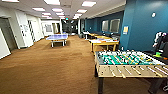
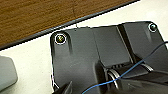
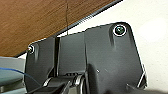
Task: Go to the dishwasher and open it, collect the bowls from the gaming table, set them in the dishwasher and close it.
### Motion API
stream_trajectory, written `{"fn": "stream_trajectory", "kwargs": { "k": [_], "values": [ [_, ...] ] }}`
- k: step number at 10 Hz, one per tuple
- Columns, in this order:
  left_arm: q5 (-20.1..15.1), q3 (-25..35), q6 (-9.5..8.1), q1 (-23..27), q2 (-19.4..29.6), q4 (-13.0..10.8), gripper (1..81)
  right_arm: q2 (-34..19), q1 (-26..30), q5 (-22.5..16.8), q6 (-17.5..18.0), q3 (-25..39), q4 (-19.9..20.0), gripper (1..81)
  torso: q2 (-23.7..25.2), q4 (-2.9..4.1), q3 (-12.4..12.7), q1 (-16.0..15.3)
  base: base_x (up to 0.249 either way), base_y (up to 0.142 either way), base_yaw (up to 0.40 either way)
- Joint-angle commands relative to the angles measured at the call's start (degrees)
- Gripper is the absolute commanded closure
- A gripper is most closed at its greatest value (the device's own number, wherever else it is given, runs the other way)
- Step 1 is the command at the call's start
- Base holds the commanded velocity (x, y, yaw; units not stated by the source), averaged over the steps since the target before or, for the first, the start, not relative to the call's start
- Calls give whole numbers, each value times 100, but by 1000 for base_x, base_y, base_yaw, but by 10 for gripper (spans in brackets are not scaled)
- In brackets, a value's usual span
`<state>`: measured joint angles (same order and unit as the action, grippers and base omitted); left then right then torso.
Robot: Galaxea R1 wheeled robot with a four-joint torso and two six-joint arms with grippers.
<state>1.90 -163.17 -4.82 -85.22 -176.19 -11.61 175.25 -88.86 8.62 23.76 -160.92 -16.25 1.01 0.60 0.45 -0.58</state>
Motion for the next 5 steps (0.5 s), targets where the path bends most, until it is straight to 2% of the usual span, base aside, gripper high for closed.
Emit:
{"fn": "stream_trajectory", "kwargs": {
  "k": [1,5],
  "values": [
    [-260,-31,-19,344,5,-8,10,4,293,-229,-20,-9,-54,10,0,0,0,0,0,0,356],
    [-260,-31,-19,344,13,0,10,4,285,-229,-20,-9,-54,10,0,0,0,0,0,0,305]
  ]
}}
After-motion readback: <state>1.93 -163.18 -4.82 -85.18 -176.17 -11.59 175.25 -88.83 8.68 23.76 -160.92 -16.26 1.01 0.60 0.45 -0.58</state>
